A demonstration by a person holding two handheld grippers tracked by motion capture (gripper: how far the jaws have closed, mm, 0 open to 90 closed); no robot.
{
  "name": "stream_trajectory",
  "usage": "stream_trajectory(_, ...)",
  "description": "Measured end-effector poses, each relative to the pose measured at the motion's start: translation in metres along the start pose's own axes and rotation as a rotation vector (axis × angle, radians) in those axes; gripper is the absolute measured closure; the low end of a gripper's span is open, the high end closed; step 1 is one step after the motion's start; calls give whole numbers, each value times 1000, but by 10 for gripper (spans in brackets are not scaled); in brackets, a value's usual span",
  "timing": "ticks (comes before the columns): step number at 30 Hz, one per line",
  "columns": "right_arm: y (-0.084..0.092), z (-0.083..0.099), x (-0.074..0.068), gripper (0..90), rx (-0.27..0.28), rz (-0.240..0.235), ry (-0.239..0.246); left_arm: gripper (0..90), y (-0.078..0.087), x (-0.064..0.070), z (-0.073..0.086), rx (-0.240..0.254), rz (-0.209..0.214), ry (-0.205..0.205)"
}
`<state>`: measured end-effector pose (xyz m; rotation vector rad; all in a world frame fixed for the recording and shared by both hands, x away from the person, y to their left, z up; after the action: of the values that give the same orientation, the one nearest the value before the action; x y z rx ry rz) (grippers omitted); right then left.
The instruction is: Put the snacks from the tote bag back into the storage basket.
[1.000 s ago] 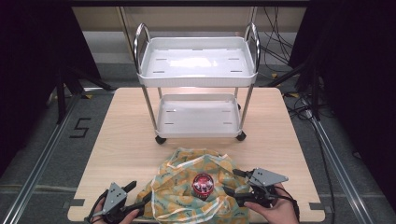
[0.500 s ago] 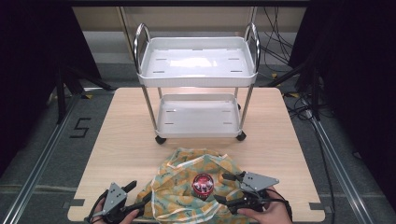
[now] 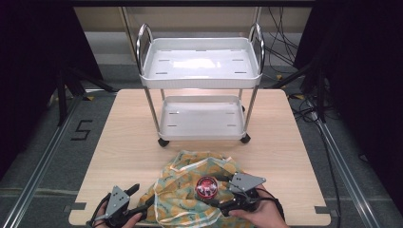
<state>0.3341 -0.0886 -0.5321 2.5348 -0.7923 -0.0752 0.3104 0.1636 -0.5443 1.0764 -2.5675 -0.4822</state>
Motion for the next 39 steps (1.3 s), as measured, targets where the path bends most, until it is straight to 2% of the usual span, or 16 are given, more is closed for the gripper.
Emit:
stream_trajectory(1, -2, 0, 3, 211, 5, 6, 17, 309, 0, 0, 0, -3, -4, 0)
stream_trajectory(3, -5, -1, 6, 207, 5, 12, 14, 310, 0, 0, 1, -8, 5, -7)
stream_trajectory(4, -5, -1, 6, 207, 5, 12, 14, 310, -2, 1, -1, 13, 5, 7)
stream_trajectory(5, -6, -1, 4, 206, 3, 1, -2, 310, -2, 1, -1, 12, 5, 7)
stream_trajectory(7, -10, -1, 4, 203, 5, 3, 0, 312, -2, 1, 0, 9, 1, 3)
stream_trajectory(8, -13, -1, 3, 203, -3, -9, 13, 313, -1, 1, 0, 5, 0, 2)
stream_trajectory(11, -16, 0, 3, 201, -10, -10, 9, 313, -1, 1, 0, 6, 1, 2)
stream_trajectory(13, -18, 1, 4, 197, -23, -10, 24, 313, -2, 1, 0, 5, 3, 1)
stream_trajectory(14, -20, 0, 3, 195, -12, -20, 33, 313, -1, 0, 1, -4, 2, -5)
stream_trajectory(19, -23, 0, 3, 197, -29, -22, 21, 315, -2, 1, 0, 7, 4, 1)
stream_trajectory(22, -24, 1, 2, 206, -34, -23, 21, 316, -1, 0, 1, -14, -6, -11)
stream_trajectory(26, -26, 0, 0, 227, -36, -35, 17, 317, -1, 0, 1, -18, -8, -12)
stream_trajectory(31, -29, -1, -2, 250, -22, -35, 38, 318, -1, 0, 1, -12, -6, -11)
stream_trajectory(34, -28, -1, -2, 252, -24, -36, 21, 318, -1, 0, 1, -18, -9, -12)
stream_trajectory(39, -28, -2, -2, 259, -15, -32, 39, 318, -1, 0, 1, -14, -8, -15)
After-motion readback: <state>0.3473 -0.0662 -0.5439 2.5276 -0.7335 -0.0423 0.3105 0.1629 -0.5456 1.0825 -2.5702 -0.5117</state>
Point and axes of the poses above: each handheld gripper's, and its own axes: y roughly backward along the jaws, z roughly out of its underside, x roughly to its right, the point moved 9 cm from there along -y, roughly forward along the jaws, and after that the axes turned 12 degrees about z, right-handed, at the moved point
